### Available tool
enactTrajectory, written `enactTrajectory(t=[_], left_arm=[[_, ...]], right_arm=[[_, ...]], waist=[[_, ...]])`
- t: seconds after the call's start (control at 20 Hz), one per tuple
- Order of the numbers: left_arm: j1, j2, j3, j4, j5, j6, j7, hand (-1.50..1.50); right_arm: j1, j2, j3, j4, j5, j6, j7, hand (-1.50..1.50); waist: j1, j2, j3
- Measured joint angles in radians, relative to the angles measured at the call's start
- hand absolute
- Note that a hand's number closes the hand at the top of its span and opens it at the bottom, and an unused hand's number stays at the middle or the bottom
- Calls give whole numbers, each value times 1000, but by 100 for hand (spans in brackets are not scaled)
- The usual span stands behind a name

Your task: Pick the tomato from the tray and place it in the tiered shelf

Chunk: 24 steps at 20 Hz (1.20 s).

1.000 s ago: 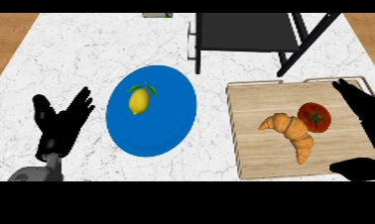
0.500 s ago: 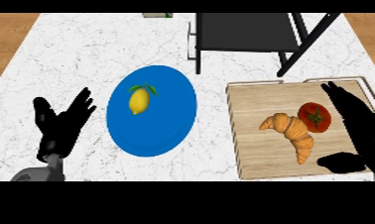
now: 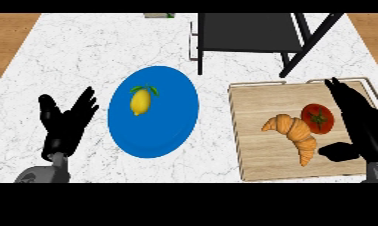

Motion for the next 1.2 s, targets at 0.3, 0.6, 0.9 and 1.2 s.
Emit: enactTrajectory(t=[0.3,0.6,0.9,1.2], left_arm=[[2,-10,27,10,-12,-26,-17,0],[0,-29,37,-14,-35,-21,18,0],[-2,-32,40,3,-44,-33,-4,0],[4,-29,51,2,-46,-43,-19,0]], right_arm=[[-83,35,-36,124,8,-38,-80,-150],[-128,65,-39,176,45,-44,-116,150],[-151,18,36,231,116,16,-187,150],[-142,37,40,225,99,-8,-266,150]], waist=[[0,1,-1],[-2,-2,-7],[3,-12,-22],[0,-15,-26]])
